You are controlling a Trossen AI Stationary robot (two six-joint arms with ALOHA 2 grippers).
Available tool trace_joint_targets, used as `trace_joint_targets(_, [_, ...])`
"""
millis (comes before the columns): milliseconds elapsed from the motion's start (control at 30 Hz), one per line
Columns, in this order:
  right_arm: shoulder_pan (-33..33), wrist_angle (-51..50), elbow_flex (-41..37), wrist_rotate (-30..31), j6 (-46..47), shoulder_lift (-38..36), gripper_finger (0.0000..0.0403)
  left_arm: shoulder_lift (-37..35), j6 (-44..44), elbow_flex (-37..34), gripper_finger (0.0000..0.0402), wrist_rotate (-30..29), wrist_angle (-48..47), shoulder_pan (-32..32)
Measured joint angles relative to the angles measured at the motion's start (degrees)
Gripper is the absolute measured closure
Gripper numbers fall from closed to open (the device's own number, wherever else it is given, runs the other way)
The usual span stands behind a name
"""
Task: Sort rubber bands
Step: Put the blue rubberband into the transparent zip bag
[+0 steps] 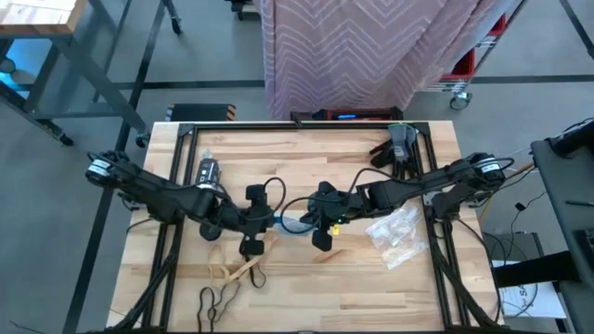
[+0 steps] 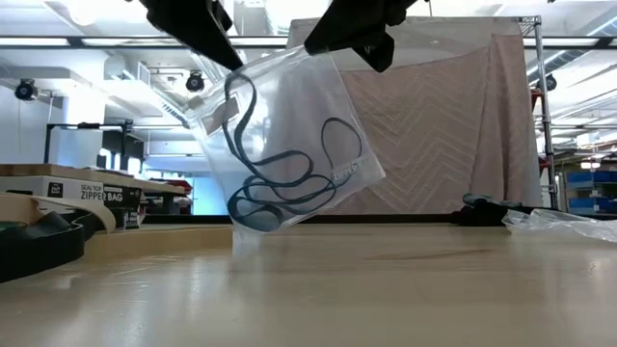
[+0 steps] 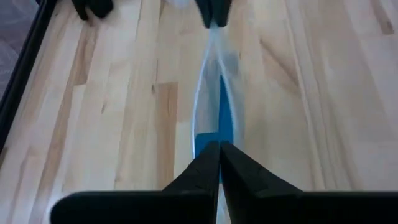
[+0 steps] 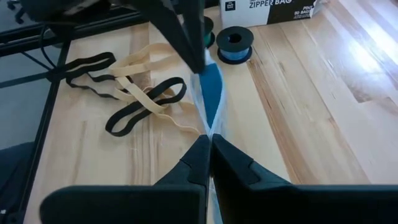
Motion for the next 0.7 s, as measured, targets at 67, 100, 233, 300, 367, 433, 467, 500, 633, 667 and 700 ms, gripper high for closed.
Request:
trace_joint_targets(67, [0.0, 0.0, 0.0, 0.0, 0.0, 0.0, 0.0403, 0.0, 0.2, -0.3, 0.0400, 0.0, -0.4, 0.3])
trace_joint_targets(100, [0.0, 0.0, 0.0, -0.1, 0.0, 0.0, 0.0403, 0.0, 0.2, -0.3, 0.0401, 0.0, -0.6, 0.3])
trace_joint_targets(233, [0.0, 0.0, 0.0, -0.1, -0.1, 0.0, 0.0403, -0.4, 0.1, 0.0, 0.0400, 0.0, -0.7, 0.2])
trace_joint_targets(300, [0.0, 0.0, 0.0, -0.1, -0.1, 0.0, 0.0403, -0.7, -0.2, 0.1, 0.0401, 0.0, -0.9, 0.2])
trace_joint_targets(367, [0.0, 0.0, 0.0, -0.1, -0.1, 0.0, 0.0403, -0.8, -0.5, 0.1, 0.0401, 0.0, -2.6, 0.2])
trace_joint_targets(433, [0.0, 0.0, 0.0, -0.1, -0.1, 0.0, 0.0403, -0.8, -1.2, 0.1, 0.0401, 0.1, -4.2, 0.2])
trace_joint_targets(467, [0.0, 0.0, 0.0, -0.1, -0.1, 0.0, 0.0403, -0.7, -1.6, 0.0, 0.0401, 0.1, -4.3, 0.2])
trace_joint_targets(500, [0.0, 0.0, 0.0, -0.1, -0.2, 0.0, 0.0403, -0.6, -1.8, -0.1, 0.0401, 0.1, -4.0, 0.2])
trace_joint_targets(633, [0.0, 0.0, 0.0, -0.1, -0.7, 0.0, 0.0403, 0.3, -1.7, -0.8, 0.0401, 0.1, -2.5, 0.2])
trace_joint_targets(667, [0.0, 0.0, 0.0, -0.1, -0.7, 0.0, 0.0403, 0.6, -1.2, -0.9, 0.0400, 0.2, -1.6, 0.2])
trace_joint_targets(700, [0.0, 0.0, 0.0, -0.1, -0.7, 0.0, 0.0403, 0.9, -0.5, -0.9, 0.0400, 0.4, -0.6, 0.2])
